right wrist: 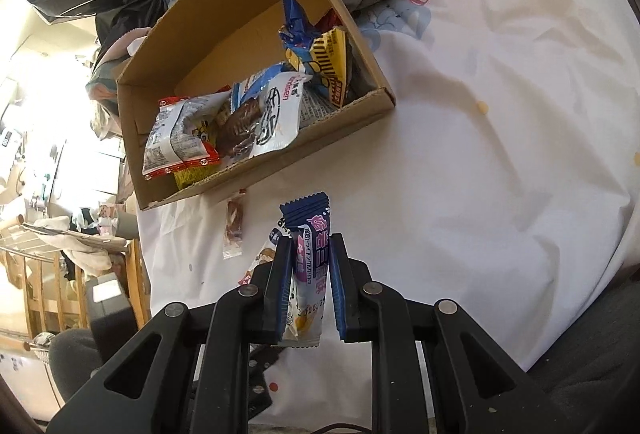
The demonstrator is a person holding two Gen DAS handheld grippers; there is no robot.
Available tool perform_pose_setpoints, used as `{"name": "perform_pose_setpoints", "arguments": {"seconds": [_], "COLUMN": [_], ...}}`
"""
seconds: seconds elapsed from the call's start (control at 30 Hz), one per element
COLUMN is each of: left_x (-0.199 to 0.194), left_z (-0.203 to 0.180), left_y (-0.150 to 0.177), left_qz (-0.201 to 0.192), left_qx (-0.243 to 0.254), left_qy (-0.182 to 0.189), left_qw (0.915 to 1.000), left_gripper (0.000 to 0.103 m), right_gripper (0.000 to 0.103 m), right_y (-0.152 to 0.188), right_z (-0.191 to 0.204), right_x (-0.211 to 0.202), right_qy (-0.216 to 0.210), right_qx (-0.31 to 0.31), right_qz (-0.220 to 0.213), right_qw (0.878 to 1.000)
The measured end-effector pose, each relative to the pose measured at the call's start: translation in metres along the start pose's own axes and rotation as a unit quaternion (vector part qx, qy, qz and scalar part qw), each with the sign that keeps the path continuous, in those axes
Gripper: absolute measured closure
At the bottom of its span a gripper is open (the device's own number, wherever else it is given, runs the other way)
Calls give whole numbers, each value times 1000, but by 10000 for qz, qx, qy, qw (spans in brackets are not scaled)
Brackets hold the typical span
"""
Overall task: Organize snacks
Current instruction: 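Grasp the blue-white bar with the right gripper while the left grasps a white-brown bar, then carry both held bars over the box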
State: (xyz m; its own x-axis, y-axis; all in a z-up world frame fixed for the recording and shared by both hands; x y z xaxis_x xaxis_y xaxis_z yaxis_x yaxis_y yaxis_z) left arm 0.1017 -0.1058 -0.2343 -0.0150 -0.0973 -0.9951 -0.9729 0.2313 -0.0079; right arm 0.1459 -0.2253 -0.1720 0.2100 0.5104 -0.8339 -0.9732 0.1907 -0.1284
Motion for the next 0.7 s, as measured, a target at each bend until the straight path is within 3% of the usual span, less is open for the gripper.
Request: {"name": "perform_pose_setpoints", "arguments": {"seconds": [0.03, 0.47, 0.6, 0.7], "left_x": [3, -49, -72, -103], "left_z": [-3, -1, 22, 47], "left_y": [1, 12, 10, 0], "left_qz": [85, -411, -507, -985], "left_qx": [68, -323, -876, -1099], "left_qy": [2, 544, 918, 647], "left_qw": [9999, 9971, 9906, 9869], "left_gripper": [91, 91, 91, 91], "right_gripper": [84, 84, 84, 84], "right_y": [0, 2, 5, 3], "right_z": [1, 2, 8, 13], "right_x": [0, -7, -14, -26], "right_qy": [-11, -130, -309, -415], "right_qx": [-8, 26, -15, -88], "right_qz": [0, -46, -49, -180], "right_qw": [10000, 9999, 9995, 9989]}}
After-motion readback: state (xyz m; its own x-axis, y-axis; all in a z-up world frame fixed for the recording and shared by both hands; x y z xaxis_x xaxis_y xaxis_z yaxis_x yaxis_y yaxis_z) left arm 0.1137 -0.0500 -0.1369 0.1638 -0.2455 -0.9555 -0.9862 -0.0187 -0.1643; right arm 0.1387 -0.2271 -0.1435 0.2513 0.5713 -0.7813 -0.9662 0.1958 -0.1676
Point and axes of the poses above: each gripper's, at about its wrist camera, not at the fingertips, and x roughly the way its jaws point, z to its left, y to its underside, the point moved 10 cm from there along x, roughly the way its jaws point, and after that the axes turned 7 degrees about z, right-handed, at the moved point
